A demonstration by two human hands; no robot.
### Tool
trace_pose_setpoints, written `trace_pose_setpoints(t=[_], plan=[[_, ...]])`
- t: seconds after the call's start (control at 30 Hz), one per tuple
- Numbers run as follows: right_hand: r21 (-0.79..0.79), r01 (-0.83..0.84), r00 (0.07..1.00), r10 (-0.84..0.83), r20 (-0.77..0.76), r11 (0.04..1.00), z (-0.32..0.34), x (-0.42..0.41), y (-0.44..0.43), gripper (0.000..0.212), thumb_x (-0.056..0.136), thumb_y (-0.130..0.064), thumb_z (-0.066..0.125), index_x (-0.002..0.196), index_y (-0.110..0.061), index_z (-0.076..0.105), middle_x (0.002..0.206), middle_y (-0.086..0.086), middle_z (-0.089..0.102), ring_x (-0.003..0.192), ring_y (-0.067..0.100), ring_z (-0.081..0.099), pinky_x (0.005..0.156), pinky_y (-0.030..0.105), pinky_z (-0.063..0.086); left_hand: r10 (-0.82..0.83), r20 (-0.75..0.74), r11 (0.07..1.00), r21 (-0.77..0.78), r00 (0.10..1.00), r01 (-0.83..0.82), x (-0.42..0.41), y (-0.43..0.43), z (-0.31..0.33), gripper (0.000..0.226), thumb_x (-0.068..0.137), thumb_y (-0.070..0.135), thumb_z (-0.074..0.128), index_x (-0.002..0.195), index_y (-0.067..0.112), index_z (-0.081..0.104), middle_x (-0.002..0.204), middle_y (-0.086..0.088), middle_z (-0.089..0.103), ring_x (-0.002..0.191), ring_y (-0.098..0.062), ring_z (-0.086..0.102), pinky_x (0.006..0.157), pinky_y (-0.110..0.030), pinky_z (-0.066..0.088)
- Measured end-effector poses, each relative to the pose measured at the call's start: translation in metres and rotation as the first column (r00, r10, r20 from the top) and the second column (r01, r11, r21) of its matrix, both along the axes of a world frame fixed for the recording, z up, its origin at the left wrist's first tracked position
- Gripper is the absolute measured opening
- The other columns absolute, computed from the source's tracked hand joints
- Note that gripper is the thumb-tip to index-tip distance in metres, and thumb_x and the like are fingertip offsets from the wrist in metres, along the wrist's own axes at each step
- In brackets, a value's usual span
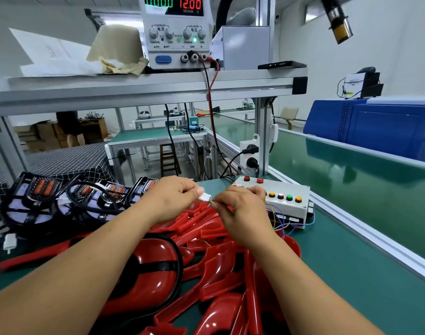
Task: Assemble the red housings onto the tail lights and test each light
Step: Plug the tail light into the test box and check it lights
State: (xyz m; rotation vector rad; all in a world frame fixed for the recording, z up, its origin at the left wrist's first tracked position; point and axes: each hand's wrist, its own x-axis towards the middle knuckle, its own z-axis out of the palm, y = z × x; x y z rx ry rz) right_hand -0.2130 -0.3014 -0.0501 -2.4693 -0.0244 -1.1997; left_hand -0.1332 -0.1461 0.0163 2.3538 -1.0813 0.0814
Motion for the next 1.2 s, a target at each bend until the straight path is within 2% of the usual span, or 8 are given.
trace_pose_setpoints(t=[0.2, 0.3, 0.37, 0.5, 0.67, 0.9, 1.07, 1.2], plan=[[-0.010, 0.001, 1.000, -0.001, -0.020, 1.000, -0.003, 0.000, 0.001, 0.007, 0.087, -0.027, 0.068, 0.083, -0.025, 0.073, 0.080, -0.009, 0.067, 0.083, 0.012, 0.061, 0.085, 0.031, 0.017, 0.029, 0.033, 0.997, 0.069, 0.999, -0.031, -0.008, 0.003, 0.000, 0.036, 0.100, 0.034, 0.052, 0.065, 0.028, 0.061, 0.056, 0.025, 0.060, 0.064, 0.003, 0.055, 0.063, -0.024, 0.037], [-0.046, 0.062, 0.995, -0.066, -0.075, 0.997, -0.006, 0.002, 0.001, 0.013, 0.091, -0.037, 0.063, 0.088, -0.030, 0.074, 0.085, -0.011, 0.067, 0.092, 0.012, 0.059, 0.090, 0.035, 0.017, 0.062, 0.158, 0.988, 0.130, 0.986, -0.083, -0.014, 0.018, 0.001, 0.036, 0.101, 0.038, 0.048, 0.134, 0.030, 0.059, 0.128, 0.009, 0.063, 0.123, -0.017, 0.050, 0.102, -0.026, 0.037], [-0.069, 0.127, 0.982, -0.135, -0.129, 0.990, -0.007, 0.003, 0.000, 0.018, 0.092, -0.043, 0.058, 0.093, -0.033, 0.073, 0.090, -0.011, 0.066, 0.097, 0.012, 0.058, 0.095, 0.038, 0.016, 0.098, 0.178, 0.994, -0.061, 0.979, -0.088, -0.018, 0.042, 0.001, 0.047, 0.100, 0.034, 0.049, 0.145, 0.038, 0.040, 0.134, 0.008, 0.053, 0.123, -0.009, 0.045, 0.100, -0.021, 0.030], [-0.119, 0.233, 0.954, -0.251, -0.164, 0.965, -0.009, 0.005, -0.001, 0.017, 0.093, -0.042, 0.058, 0.089, -0.034, 0.074, 0.083, -0.011, 0.060, 0.097, 0.014, 0.056, 0.090, 0.034, 0.013, 0.374, 0.040, 0.825, -0.470, 0.927, -0.313, -0.028, 0.119, -0.021, 0.031, 0.097, 0.023, 0.054, 0.111, 0.051, 0.058, 0.104, 0.017, 0.059, 0.092, 0.002, 0.055, 0.078, -0.018, 0.039], [-0.150, 0.187, 0.931, -0.224, -0.289, 0.971, -0.013, 0.008, -0.001, 0.017, 0.093, -0.036, 0.058, 0.093, -0.034, 0.075, 0.087, -0.010, 0.054, 0.101, 0.018, 0.055, 0.098, 0.041, 0.029, 0.620, -0.314, 0.611, -0.381, 0.719, -0.694, -0.031, 0.171, -0.058, 0.016, 0.100, 0.024, 0.050, 0.093, 0.035, 0.059, 0.103, -0.004, 0.067, 0.104, -0.026, 0.061, 0.091, -0.040, 0.046], [-0.250, 0.182, 0.841, -0.282, -0.461, 0.951, -0.018, 0.012, -0.004, 0.029, 0.097, -0.043, 0.045, 0.114, -0.038, 0.067, 0.128, -0.017, 0.058, 0.123, 0.009, 0.048, 0.108, 0.037, 0.011, 0.589, -0.440, 0.662, -0.219, 0.678, -0.717, -0.024, 0.180, -0.074, 0.045, 0.102, 0.042, 0.039, 0.091, 0.009, 0.068, 0.094, -0.009, 0.071, 0.091, -0.027, 0.064, 0.093, -0.044, 0.049], [-0.220, 0.158, 0.846, -0.247, -0.472, 0.963, -0.015, 0.012, -0.010, 0.033, 0.097, -0.048, 0.045, 0.118, -0.033, 0.066, 0.126, -0.017, 0.063, 0.122, 0.008, 0.053, 0.115, 0.039, 0.018, 0.519, -0.478, 0.719, -0.205, 0.708, -0.665, -0.024, 0.182, -0.066, 0.054, 0.103, 0.045, 0.037, 0.094, 0.001, 0.068, 0.095, -0.018, 0.072, 0.094, -0.036, 0.066, 0.090, -0.045, 0.048], [-0.246, 0.143, 0.839, -0.249, -0.484, 0.959, -0.017, 0.013, -0.010, 0.029, 0.095, -0.048, 0.048, 0.110, -0.034, 0.069, 0.115, -0.017, 0.068, 0.112, 0.009, 0.059, 0.114, 0.040, 0.025, 0.472, -0.545, 0.732, -0.195, 0.692, -0.653, -0.027, 0.179, -0.066, 0.045, 0.102, 0.047, 0.037, 0.090, 0.018, 0.069, 0.094, 0.001, 0.069, 0.092, -0.018, 0.062, 0.087, -0.039, 0.047]])
